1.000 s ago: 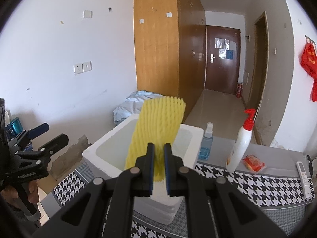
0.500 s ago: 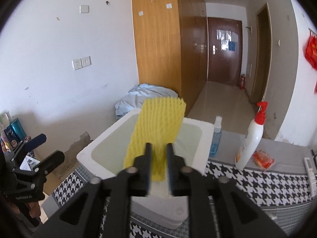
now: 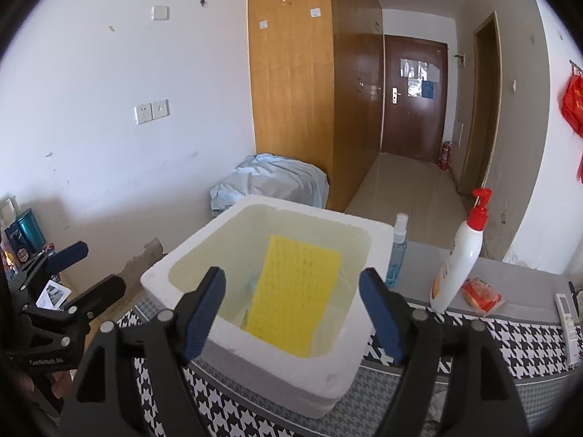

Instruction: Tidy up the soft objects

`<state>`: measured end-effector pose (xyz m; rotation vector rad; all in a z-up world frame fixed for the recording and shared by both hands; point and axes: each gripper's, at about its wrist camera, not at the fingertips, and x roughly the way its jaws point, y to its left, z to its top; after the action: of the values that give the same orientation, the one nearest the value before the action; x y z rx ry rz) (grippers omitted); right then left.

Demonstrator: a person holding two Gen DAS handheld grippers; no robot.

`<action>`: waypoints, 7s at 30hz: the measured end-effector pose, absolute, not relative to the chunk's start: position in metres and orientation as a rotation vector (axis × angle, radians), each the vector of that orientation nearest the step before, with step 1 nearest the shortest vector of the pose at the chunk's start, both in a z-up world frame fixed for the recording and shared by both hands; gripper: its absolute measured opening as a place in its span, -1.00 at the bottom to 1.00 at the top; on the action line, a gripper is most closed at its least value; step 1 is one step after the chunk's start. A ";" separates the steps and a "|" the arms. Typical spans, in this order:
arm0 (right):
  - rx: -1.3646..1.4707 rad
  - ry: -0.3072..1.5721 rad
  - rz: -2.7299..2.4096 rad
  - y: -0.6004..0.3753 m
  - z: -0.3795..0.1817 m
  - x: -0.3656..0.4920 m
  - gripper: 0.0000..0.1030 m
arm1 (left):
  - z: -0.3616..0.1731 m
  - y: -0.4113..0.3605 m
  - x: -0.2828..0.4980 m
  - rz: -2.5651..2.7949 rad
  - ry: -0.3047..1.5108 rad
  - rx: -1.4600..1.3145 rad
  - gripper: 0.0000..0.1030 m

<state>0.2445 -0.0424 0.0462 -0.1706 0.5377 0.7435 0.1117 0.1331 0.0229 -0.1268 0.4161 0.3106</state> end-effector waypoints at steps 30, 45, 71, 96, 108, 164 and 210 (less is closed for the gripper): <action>-0.138 0.445 0.751 -0.087 0.059 0.204 0.92 | 0.037 0.100 0.089 0.262 0.367 -0.095 0.98; -0.111 0.414 0.749 -0.122 0.054 0.187 0.92 | 0.040 0.072 0.078 0.227 0.342 -0.074 0.98; -0.097 0.380 0.711 -0.171 0.047 0.160 0.92 | 0.033 0.022 0.065 0.158 0.322 -0.047 0.98; -0.040 0.400 0.609 -0.225 0.030 0.159 0.92 | 0.012 -0.018 0.078 0.049 0.337 -0.036 0.98; -0.029 0.423 0.535 -0.250 0.020 0.158 0.92 | 0.002 -0.034 0.090 -0.007 0.369 -0.051 0.98; -0.029 0.556 0.418 -0.298 -0.022 0.198 0.92 | -0.038 -0.091 0.140 -0.092 0.524 -0.032 0.98; -0.084 0.733 0.412 -0.256 -0.060 0.283 0.82 | -0.060 -0.067 0.198 -0.052 0.613 -0.038 0.98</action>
<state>0.2827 -0.2558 -0.0602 -0.0841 0.7331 0.4123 0.1979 -0.0672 -0.0595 -0.0380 0.6133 -0.0517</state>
